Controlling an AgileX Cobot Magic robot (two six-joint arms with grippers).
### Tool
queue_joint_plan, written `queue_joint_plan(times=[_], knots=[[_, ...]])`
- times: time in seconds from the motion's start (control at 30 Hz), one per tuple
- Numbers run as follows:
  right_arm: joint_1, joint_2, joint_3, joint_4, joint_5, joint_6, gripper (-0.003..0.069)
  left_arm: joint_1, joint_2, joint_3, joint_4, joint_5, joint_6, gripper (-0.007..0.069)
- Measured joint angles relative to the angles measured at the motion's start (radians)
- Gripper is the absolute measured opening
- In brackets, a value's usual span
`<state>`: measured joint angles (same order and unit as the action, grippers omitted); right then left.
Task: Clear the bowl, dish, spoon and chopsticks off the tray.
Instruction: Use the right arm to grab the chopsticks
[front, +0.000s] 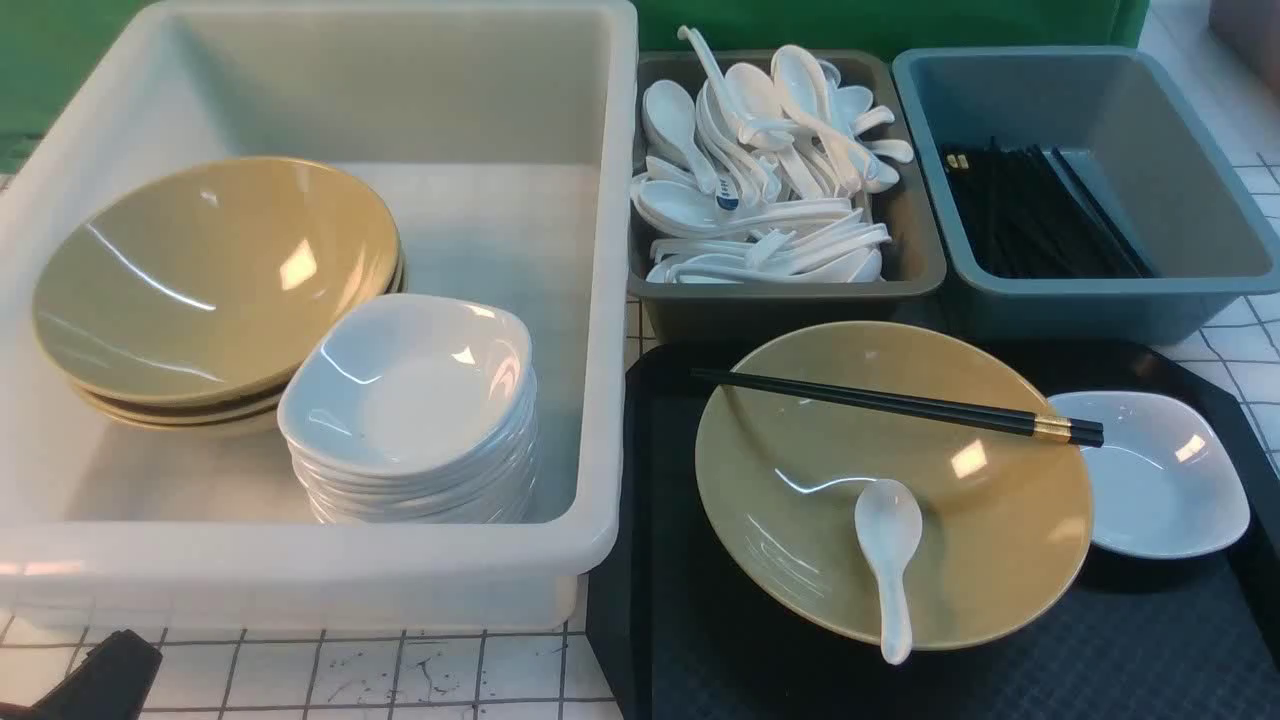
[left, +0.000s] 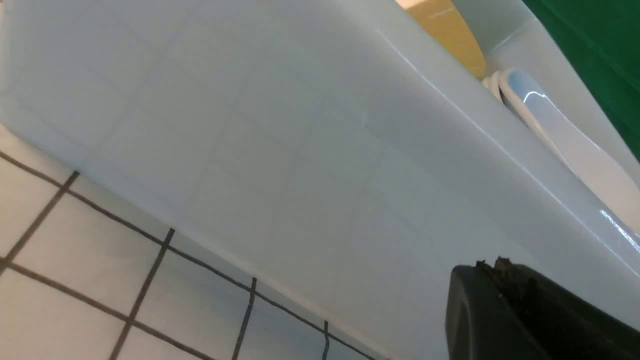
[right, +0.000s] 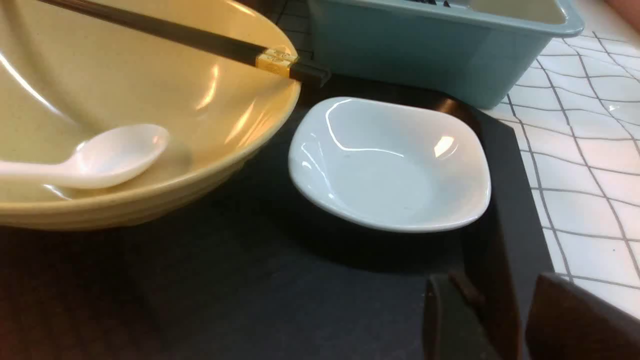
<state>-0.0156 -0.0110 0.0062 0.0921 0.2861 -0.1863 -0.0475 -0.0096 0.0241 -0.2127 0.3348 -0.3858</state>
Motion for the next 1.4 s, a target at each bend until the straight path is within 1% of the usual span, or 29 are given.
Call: queue_joint_plan(times=[0.93, 1.0, 1.07, 1.23, 1.3, 1.4], knots=[[0.000, 0.000, 0.000, 0.000, 0.000, 0.000, 0.0236, 0.000, 0.000, 0.000, 0.000, 0.000, 0.000, -0.0001], [0.000, 0.000, 0.000, 0.000, 0.000, 0.000, 0.0236, 0.000, 0.000, 0.001, -0.012, -0.019, -0.003, -0.0001], [0.000, 0.000, 0.000, 0.000, 0.000, 0.000, 0.0236, 0.000, 0.000, 0.004, -0.058, -0.058, -0.022, -0.0001], [0.000, 0.000, 0.000, 0.000, 0.000, 0.000, 0.0236, 0.000, 0.000, 0.004, -0.327, -0.198, -0.128, -0.0001], [0.000, 0.000, 0.000, 0.000, 0.000, 0.000, 0.0236, 0.000, 0.000, 0.004, -0.444, -0.239, -0.148, -0.0001], [0.000, 0.000, 0.000, 0.000, 0.000, 0.000, 0.0236, 0.000, 0.000, 0.004, -0.536, -0.299, -0.154, -0.0001]])
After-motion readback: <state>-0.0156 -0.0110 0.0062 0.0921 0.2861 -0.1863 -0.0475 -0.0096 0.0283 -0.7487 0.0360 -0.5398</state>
